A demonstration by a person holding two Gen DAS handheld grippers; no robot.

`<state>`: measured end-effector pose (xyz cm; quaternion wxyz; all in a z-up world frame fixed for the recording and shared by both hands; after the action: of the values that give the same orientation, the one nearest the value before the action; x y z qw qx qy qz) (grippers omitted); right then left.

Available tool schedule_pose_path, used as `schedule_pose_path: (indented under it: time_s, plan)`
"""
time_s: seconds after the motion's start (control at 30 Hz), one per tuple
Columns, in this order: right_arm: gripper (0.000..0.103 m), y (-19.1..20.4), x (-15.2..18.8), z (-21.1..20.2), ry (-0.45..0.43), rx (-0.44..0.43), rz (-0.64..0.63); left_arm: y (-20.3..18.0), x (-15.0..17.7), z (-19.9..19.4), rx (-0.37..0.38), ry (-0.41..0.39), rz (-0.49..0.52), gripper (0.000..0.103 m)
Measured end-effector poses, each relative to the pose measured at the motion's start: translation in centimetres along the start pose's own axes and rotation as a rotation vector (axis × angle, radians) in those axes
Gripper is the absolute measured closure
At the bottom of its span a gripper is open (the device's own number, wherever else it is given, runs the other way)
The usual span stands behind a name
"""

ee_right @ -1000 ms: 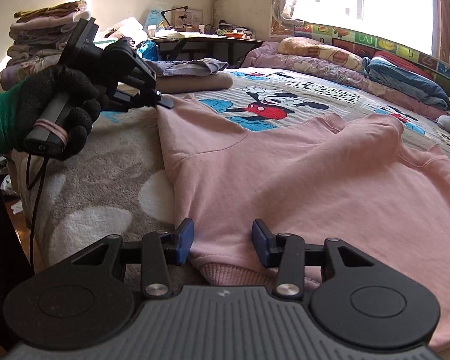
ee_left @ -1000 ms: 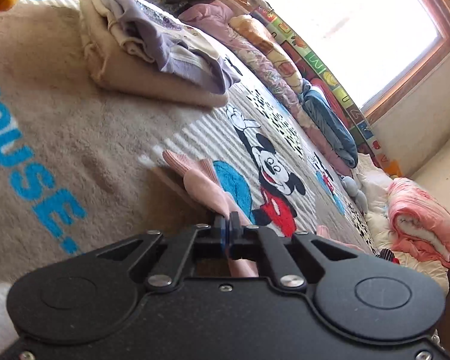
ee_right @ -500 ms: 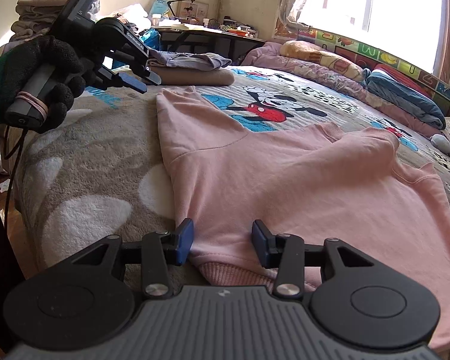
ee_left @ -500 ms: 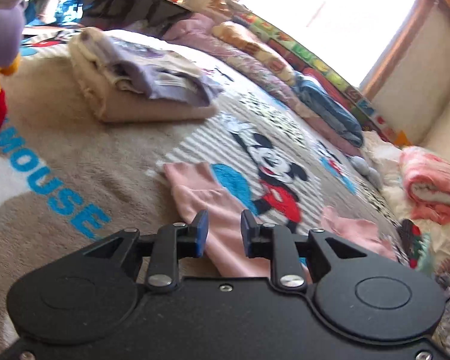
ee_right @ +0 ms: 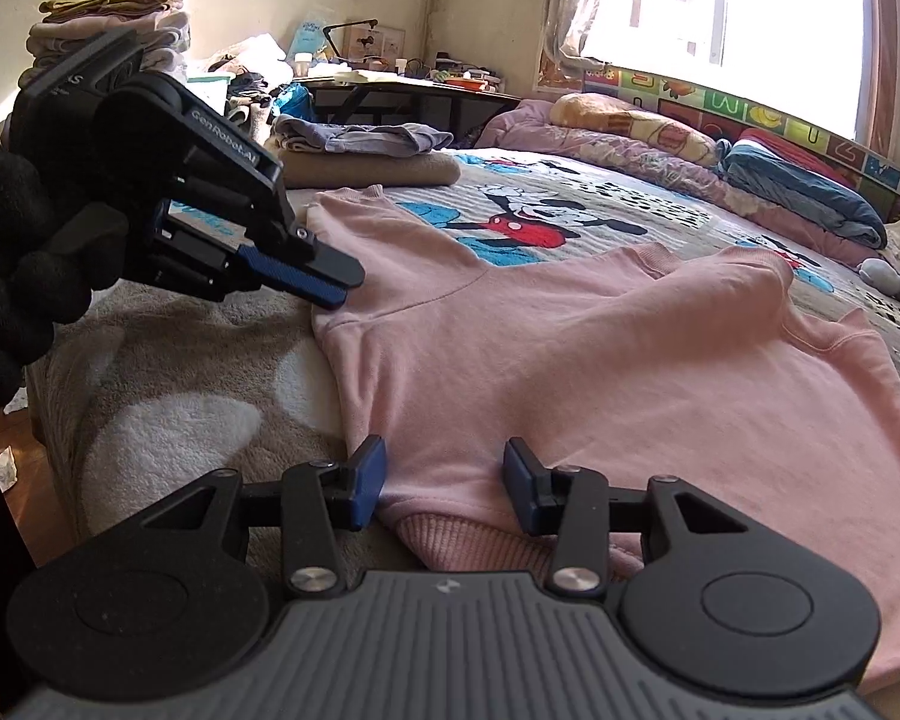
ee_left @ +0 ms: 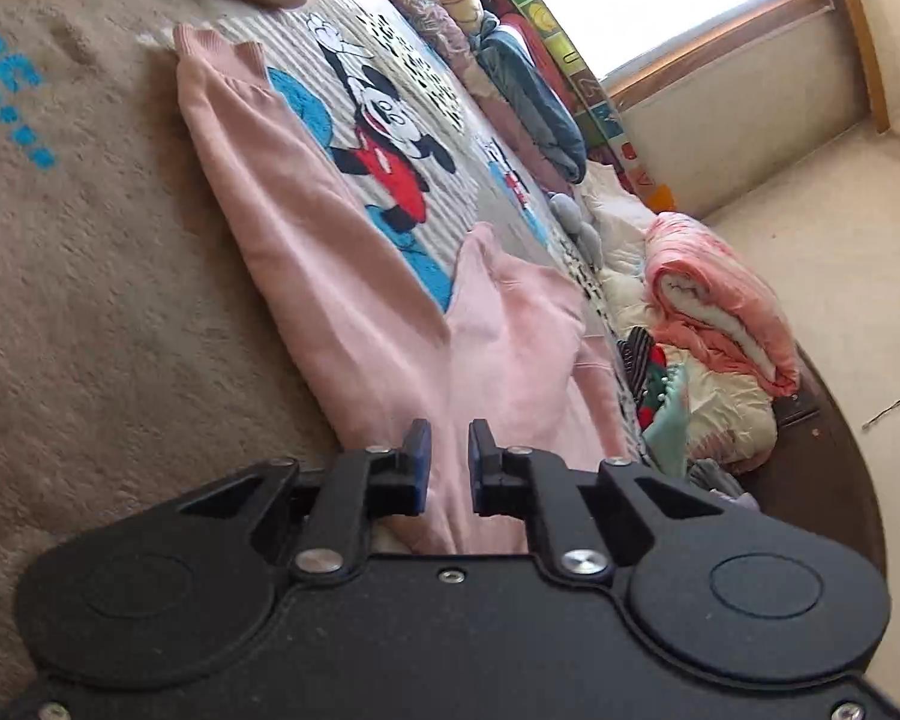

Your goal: Fold clothes

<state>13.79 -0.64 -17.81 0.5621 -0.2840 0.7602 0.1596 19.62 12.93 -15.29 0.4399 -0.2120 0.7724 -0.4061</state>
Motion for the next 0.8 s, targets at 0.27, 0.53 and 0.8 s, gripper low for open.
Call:
schedule_pose_path:
  time_s: [0.27, 0.53, 0.8]
  plan:
    - [0.059, 0.0, -0.1, -0.2, -0.013, 0.008, -0.006, 3.5, -0.8, 1.9, -0.155, -0.058, 0.036, 0.095]
    - [0.059, -0.2, -0.1, -0.1, -0.020, 0.004, 0.003, 9.1, -9.3, -0.8, -0.333, -0.287, -0.051, 0.098]
    - [0.058, -0.1, 0.1, -0.1, -0.030, 0.002, 0.008, 2.4, -7.3, 1.7, -0.094, -0.128, 0.009, 0.062]
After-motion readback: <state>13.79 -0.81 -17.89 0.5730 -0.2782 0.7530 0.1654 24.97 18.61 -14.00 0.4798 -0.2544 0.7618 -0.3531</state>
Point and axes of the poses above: each gripper's, at about its wrist camera, not at the fingertips, and z roughly the way its jaws point, y to its left, x to its underside, the point moved 9 cm from there along z, roughly the way its jaws point, and after that the axes turned 12 degrees about -y, right-handed, at the moved point
